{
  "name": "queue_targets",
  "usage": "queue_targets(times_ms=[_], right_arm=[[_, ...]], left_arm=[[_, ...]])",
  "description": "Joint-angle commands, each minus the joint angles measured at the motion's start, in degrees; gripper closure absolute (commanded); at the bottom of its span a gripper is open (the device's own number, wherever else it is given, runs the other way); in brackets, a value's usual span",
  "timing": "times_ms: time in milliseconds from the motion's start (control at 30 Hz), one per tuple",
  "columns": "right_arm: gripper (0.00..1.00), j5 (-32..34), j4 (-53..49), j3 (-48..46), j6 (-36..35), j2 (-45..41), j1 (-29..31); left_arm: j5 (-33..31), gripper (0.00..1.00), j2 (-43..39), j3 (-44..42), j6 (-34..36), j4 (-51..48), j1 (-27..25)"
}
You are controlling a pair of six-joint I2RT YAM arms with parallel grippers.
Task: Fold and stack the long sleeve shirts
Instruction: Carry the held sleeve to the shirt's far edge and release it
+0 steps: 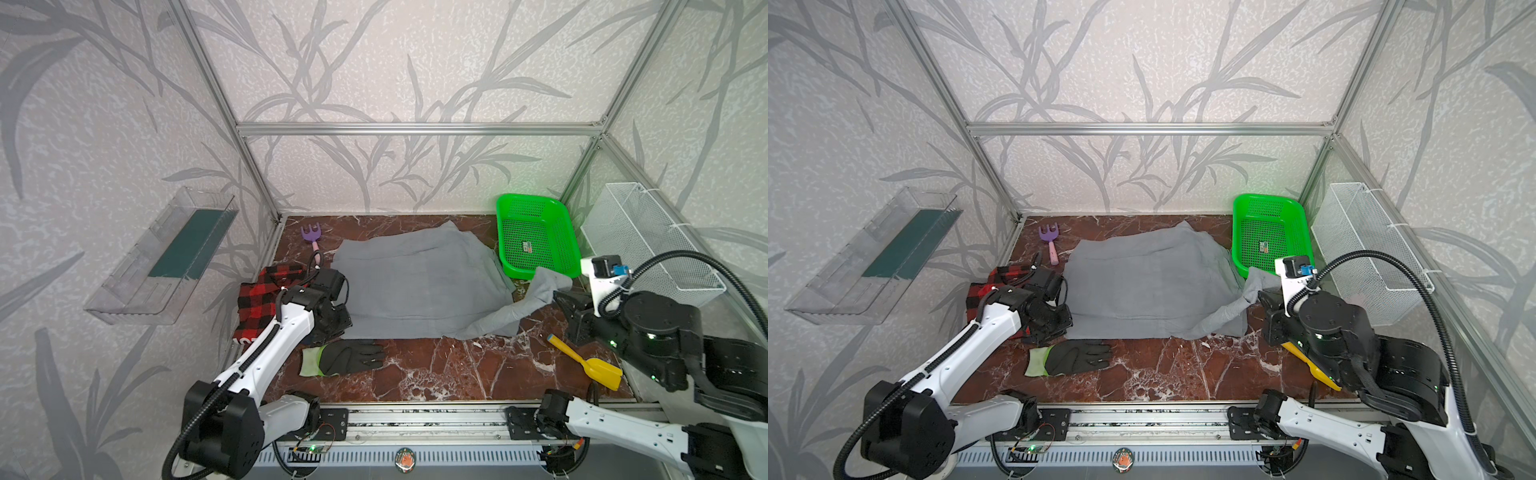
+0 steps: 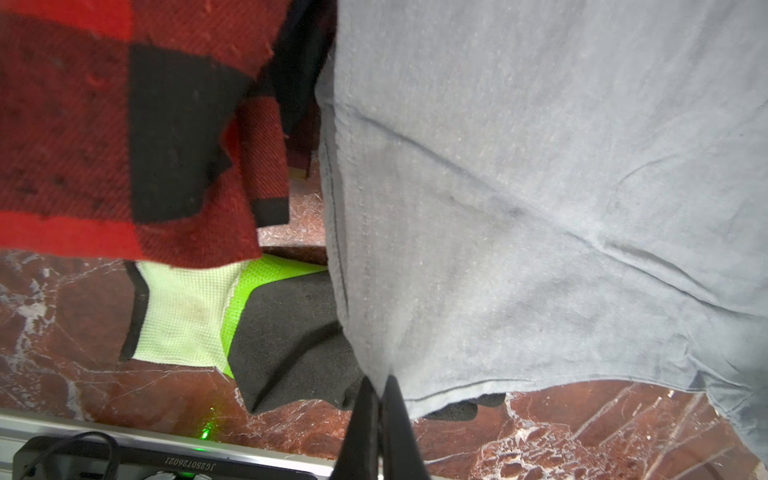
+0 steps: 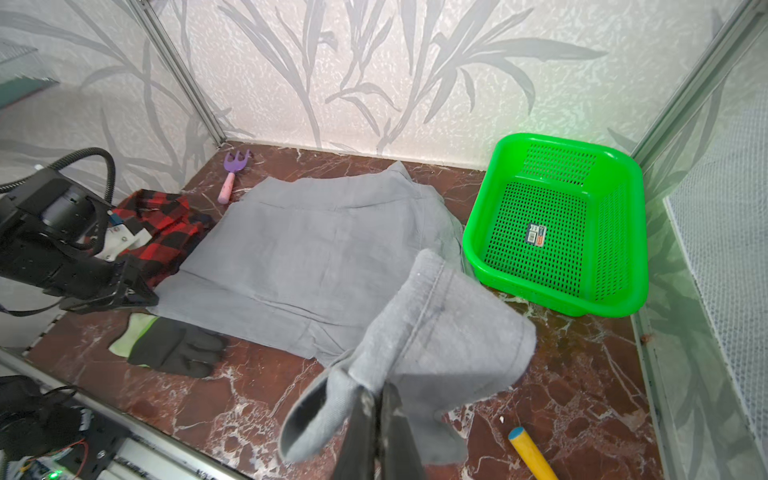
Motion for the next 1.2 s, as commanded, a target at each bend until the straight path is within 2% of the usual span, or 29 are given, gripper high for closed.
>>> queue_targets(times_ms=[0,67,133,200,333,400,567,833,1167], right_arm=[[1.00,5.3,8.0,1.3,-5.8,3.1,-0.2],[1.00,7.5,10.8,3.7,-9.1,6.2,-0.6],[1.00,5.7,13.5,6.0,-11.4,9.2,-2.4],[1.00,1.1,16.1,7.3,-12.5,11.7,-6.4],[1.00,-15.1,19.4,10.5,-10.6,16.9,-20.9],[1.00,-18.5,20.7,12.7,-10.2,19.6,-24.8],[1.00,-20.6,23.4,18.5,-11.7,27.7,-28.2],[1.00,-24.7,28.2,20.4,-10.0,36.8,-34.2],[1.00,-21.3,31.6,26.2,-12.0,48.2,-37.2]], left_arm=[[-3.2,1.00,1.5,2.4,-1.5,-3.0,0.2],[-4.3,1.00,2.6,3.7,-1.8,-3.6,0.3],[-4.5,1.00,4.1,5.0,-1.6,-4.2,0.3],[-4.5,1.00,5.8,6.3,-1.7,-5.0,0.2],[-5.7,1.00,10.2,9.3,-1.8,-7.2,0.3],[-5.7,1.00,12.3,10.3,-1.8,-7.4,0.4],[-4.9,1.00,16.0,12.9,-2.6,-6.2,0.9],[-4.6,1.00,23.0,17.5,-2.1,-5.3,3.0],[-4.6,1.00,28.6,24.2,-0.3,-5.6,5.7]])
